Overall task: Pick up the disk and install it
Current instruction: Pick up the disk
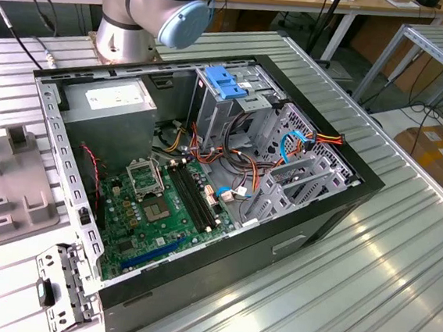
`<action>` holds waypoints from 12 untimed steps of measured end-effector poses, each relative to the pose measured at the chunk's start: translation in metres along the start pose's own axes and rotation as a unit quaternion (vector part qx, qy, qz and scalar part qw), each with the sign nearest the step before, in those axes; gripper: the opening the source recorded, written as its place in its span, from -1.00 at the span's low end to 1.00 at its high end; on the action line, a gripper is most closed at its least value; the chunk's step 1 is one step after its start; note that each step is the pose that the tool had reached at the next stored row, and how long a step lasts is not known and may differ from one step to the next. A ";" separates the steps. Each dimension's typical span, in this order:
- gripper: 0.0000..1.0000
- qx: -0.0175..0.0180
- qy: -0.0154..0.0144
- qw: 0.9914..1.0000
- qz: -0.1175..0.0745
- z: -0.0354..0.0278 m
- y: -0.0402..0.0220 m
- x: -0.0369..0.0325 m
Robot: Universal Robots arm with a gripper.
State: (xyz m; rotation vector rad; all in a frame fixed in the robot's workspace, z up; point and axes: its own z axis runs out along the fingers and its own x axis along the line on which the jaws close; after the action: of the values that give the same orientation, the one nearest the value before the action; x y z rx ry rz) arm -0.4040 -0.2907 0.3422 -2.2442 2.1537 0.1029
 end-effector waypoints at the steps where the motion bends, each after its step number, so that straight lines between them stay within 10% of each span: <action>1: -0.04 0.000 0.000 1.000 0.000 0.0016 0.0002 -0.0006; 12: -0.04 0.000 0.000 1.000 0.000 0.0162 0.0018 -0.0009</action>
State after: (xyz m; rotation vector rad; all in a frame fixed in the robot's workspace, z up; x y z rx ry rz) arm -0.4063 -0.2888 0.3262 -2.2443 2.1537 0.1030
